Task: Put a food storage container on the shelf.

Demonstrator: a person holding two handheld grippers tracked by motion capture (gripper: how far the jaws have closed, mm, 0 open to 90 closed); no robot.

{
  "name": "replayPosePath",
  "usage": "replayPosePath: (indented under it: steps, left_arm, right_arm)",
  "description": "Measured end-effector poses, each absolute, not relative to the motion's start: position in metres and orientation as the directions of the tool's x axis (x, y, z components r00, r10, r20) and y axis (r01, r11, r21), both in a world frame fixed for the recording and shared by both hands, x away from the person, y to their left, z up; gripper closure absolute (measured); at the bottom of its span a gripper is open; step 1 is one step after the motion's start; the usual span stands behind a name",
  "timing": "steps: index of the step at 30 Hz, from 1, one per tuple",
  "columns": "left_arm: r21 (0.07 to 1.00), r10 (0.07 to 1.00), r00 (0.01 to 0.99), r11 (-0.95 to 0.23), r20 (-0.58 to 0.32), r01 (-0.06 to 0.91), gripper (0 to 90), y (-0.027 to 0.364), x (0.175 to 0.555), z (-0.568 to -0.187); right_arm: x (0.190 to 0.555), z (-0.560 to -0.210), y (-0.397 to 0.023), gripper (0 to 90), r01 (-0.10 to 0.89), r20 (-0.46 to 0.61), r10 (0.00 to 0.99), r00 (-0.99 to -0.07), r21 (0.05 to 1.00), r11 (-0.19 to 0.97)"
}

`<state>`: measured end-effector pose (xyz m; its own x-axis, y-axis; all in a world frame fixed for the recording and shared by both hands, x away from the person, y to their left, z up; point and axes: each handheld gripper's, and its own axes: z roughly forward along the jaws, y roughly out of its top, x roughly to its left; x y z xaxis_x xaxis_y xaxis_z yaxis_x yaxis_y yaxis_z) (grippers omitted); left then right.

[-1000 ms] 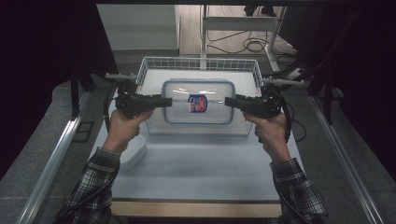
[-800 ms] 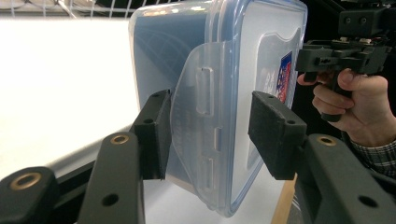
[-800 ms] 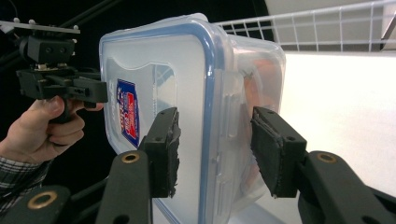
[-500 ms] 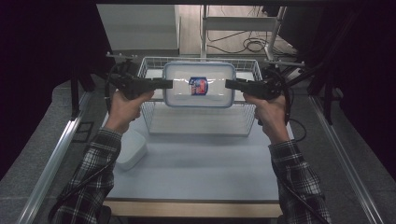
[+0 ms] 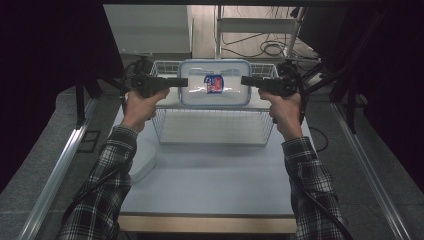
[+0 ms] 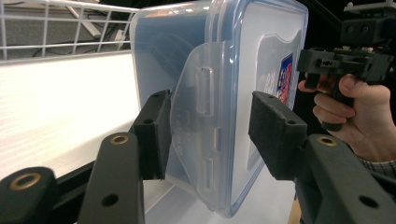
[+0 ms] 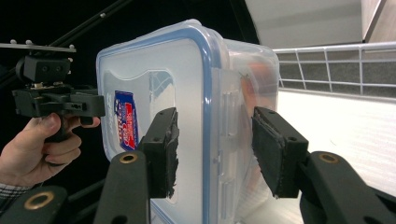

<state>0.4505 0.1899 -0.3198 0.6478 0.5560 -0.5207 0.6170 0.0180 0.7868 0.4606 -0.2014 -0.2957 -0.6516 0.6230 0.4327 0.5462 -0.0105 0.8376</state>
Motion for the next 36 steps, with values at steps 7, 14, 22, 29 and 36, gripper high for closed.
replayPosePath:
  steps: [7, 14, 22, 29, 36]
  left_arm:
    - [0.783, 0.556, 0.637, 0.041, -0.535, 0.621, 49.6, 0.189, 0.455, -0.322]
    - [0.804, 0.578, 0.642, 0.039, -0.503, 0.594, 46.9, 0.186, 0.456, -0.324]
    - [0.788, 0.593, 0.617, 0.049, -0.518, 0.614, 40.1, 0.186, 0.464, -0.33]
    - [0.796, 0.649, 0.596, 0.025, -0.473, 0.604, 36.9, 0.184, 0.467, -0.325]
    - [0.804, 0.687, 0.574, 0.024, -0.445, 0.594, 34.4, 0.181, 0.468, -0.326]
  right_arm:
    - [0.468, -0.3, -0.202, 51.1, 0.574, 0.463, 0.625, -0.628, 0.818, -0.03]
    - [0.467, -0.3, -0.2, 50.0, 0.562, 0.433, 0.658, -0.617, 0.827, -0.018]
    - [0.469, -0.308, -0.193, 52.4, 0.573, 0.391, 0.7, -0.597, 0.819, 0.032]
    - [0.469, -0.31, -0.194, 51.5, 0.592, 0.41, 0.69, -0.596, 0.805, 0.033]
    - [0.466, -0.307, -0.195, 56.0, 0.566, 0.385, 0.717, -0.582, 0.824, 0.016]
